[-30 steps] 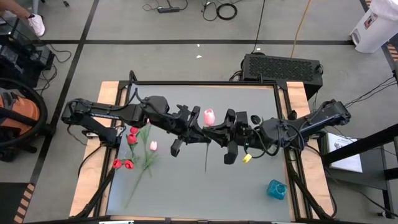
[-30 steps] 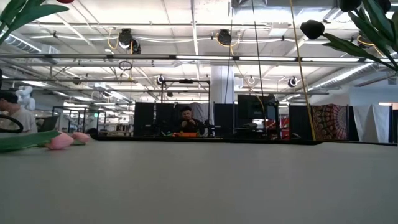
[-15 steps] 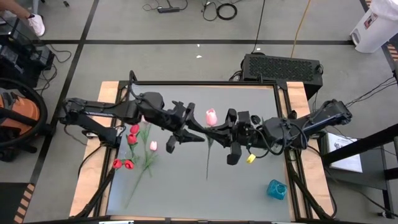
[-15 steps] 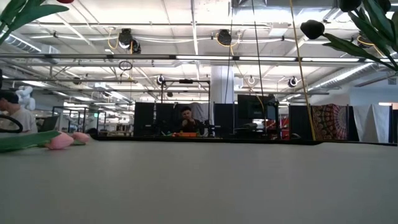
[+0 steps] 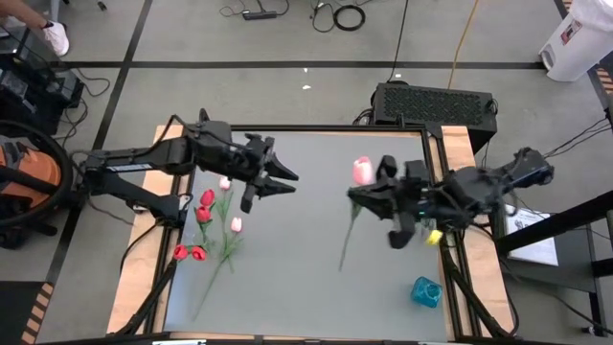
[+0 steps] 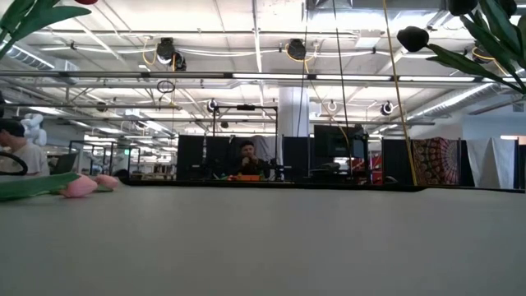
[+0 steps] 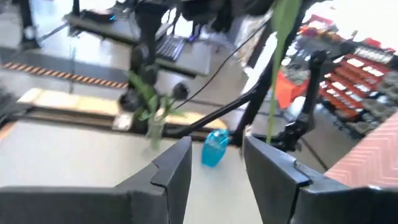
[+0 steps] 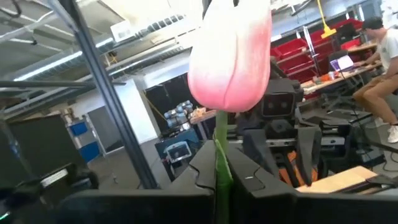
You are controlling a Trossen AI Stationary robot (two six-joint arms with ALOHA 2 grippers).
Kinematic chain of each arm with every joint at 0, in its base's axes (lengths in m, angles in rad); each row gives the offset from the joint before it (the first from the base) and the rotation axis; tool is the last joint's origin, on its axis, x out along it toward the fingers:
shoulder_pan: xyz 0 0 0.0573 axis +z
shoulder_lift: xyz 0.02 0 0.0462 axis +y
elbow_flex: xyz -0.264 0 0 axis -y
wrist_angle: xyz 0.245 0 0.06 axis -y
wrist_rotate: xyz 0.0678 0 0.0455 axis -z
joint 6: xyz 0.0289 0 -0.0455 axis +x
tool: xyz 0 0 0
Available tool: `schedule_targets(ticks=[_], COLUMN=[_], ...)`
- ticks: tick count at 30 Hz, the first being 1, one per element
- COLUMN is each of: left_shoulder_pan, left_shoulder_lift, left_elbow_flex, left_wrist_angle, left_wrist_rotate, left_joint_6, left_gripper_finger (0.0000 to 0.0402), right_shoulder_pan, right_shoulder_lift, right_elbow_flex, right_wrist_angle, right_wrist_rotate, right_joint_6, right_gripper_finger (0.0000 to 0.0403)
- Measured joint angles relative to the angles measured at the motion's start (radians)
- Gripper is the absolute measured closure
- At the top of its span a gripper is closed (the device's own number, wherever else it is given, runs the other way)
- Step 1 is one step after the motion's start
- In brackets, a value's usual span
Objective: Sort flowers into vase by color
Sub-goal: Put the top pink tulip into the blue vase
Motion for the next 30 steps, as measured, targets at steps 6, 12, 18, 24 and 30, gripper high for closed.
schedule_targets(ticks=[6, 12, 18, 24, 30], left_shoulder_pan=[0.04, 0.081, 0.129, 0.177, 0.188], left_shoulder_lift=[-0.049, -0.097, -0.176, -0.275, -0.352], left_elbow_flex=[0.0, 0.0, 0.0, 0.0, 0.0], left_wrist_angle=[-0.113, -0.173, -0.293, -0.386, -0.395], left_wrist_rotate=[-0.011, -0.048, -0.193, -0.406, -0.606], left_joint_6=[0.0, 0.03, 0.142, 0.222, 0.227], left_gripper_finger=[0.0249, 0.0249, 0.0249, 0.0249, 0.0249], right_shoulder_pan=[0.086, 0.174, 0.239, 0.275, 0.332], right_shoulder_lift=[-0.108, -0.186, -0.244, -0.294, -0.36], right_elbow_flex=[0.0, 0.0, 0.0, 0.0, 0.0], right_wrist_angle=[-0.154, -0.281, -0.398, -0.444, -0.579], right_wrist_rotate=[0.043, 0.041, 0.039, 0.04, -0.003], right_joint_6=[-0.004, -0.06, -0.082, -0.079, 0.009], right_gripper_finger=[0.0403, 0.0403, 0.0402, 0.0402, 0.0402])
